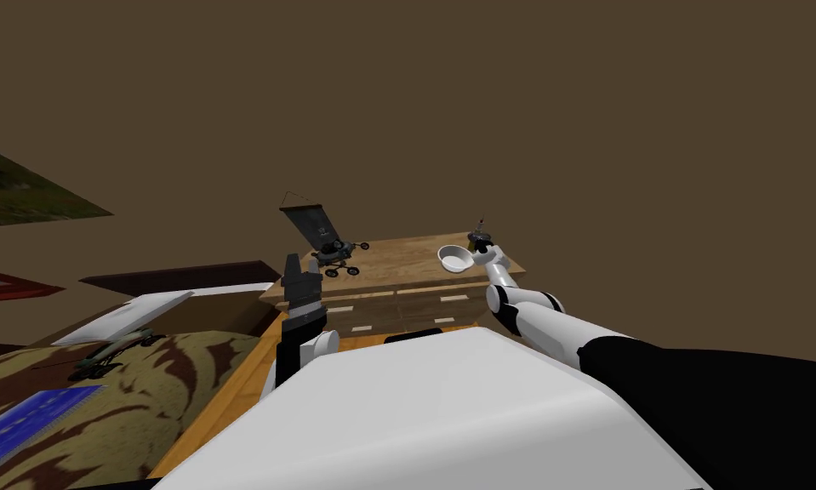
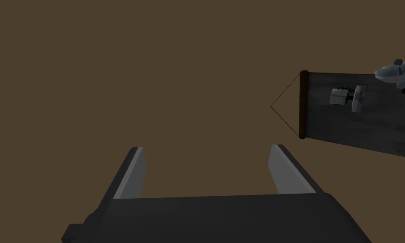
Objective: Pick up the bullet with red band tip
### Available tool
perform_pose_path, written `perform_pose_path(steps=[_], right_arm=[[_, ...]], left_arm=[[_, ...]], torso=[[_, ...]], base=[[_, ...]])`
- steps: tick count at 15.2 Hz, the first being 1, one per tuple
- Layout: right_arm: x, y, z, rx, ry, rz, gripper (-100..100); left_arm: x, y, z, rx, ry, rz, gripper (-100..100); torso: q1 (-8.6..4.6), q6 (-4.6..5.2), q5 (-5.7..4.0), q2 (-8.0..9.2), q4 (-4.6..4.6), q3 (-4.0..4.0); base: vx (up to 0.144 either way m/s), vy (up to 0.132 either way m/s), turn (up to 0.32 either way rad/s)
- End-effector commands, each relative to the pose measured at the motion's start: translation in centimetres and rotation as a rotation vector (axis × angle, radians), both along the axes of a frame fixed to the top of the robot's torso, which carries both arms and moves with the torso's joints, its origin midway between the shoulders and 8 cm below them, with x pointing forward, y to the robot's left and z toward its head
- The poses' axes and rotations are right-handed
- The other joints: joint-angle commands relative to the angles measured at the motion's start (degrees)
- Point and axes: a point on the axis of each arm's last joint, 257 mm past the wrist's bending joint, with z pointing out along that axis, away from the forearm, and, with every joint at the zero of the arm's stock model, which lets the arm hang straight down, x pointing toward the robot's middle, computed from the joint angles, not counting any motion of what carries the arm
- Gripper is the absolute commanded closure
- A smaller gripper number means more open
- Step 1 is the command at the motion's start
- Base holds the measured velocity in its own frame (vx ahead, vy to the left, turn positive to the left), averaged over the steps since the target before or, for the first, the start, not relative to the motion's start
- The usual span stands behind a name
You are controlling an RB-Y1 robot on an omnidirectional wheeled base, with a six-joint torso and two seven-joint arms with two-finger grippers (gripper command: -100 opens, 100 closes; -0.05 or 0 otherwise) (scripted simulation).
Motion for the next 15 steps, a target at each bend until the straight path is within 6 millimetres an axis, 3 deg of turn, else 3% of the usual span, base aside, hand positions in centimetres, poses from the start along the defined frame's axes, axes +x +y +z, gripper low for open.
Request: perform_pose_path(steps=[1,3,4,5,7,8,10,11,14,15], right_arm=[[-0.3,1.2,-1.0,0.018,0.012,-0.011,100],[-0.1,1.1,0.1,-0.007,0.0,-0.009,100],[-0.7,2.3,-1.7,0.012,0.027,-0.02,100],[-0.4,2.2,0.2,0.016,-0.015,-0.023,100],[-0.4,2.1,0.3,-0.009,-0.006,-0.023,100],[-1.0,3.1,-0.8,0.019,0.003,-0.042,100],[-0.8,3.0,0.7,-0.01,-0.018,-0.042,100],[-1.5,4.1,-1.1,0.012,0.007,-0.058,100],[-1.4,3.8,1.2,-0.01,-0.035,-0.066,100],[-2.1,4.6,0.2,0.018,-0.029,-0.091,100]], left_arm=[[0.0,0.0,0.0,0.0,0.0,0.0,0],[0.0,0.0,0.0,0.0,0.0,0.0,0],[0.0,0.0,0.0,0.0,0.0,0.0,0],[0.0,0.0,0.0,0.0,0.0,0.0,0],[0.0,0.0,0.0,0.0,0.0,0.0,0],[0.0,0.0,0.0,0.0,0.0,0.0,0],[0.0,0.0,0.0,0.0,0.0,0.0,0],[0.0,0.0,0.0,0.0,0.0,0.0,0],[0.0,0.0,0.0,0.0,0.0,0.0,0],[0.0,0.0,0.0,0.0,0.0,0.0,0]], torso=[[0.0,0.0,0.0,0.0,0.0,0.0],[-0.04,-0.05,-0.09,0.02,-0.07,-0.03],[-0.02,-0.03,-0.08,0.0,-0.07,-0.03],[-0.04,-0.04,-0.14,0.04,-0.13,-0.04],[-0.05,-0.03,-0.16,0.03,-0.13,-0.05],[0.01,-0.01,-0.14,0.01,-0.13,-0.06],[-0.01,-0.03,-0.16,0.02,-0.14,-0.06],[-0.01,0.0,-0.14,0.02,-0.12,-0.05],[-0.09,0.07,-0.19,0.06,-0.17,-0.05],[-0.04,0.09,-0.18,0.06,-0.15,-0.05]], base=[[-0.022,-0.053,0.008],[-0.02,-0.058,0.03],[-0.021,-0.068,0.03],[-0.023,-0.081,0.035],[-0.016,-0.041,0.018],[-0.016,-0.043,0.016],[-0.023,-0.053,0.028],[-0.022,-0.065,0.029],[-0.02,-0.057,0.022],[-0.022,-0.052,0.007]])
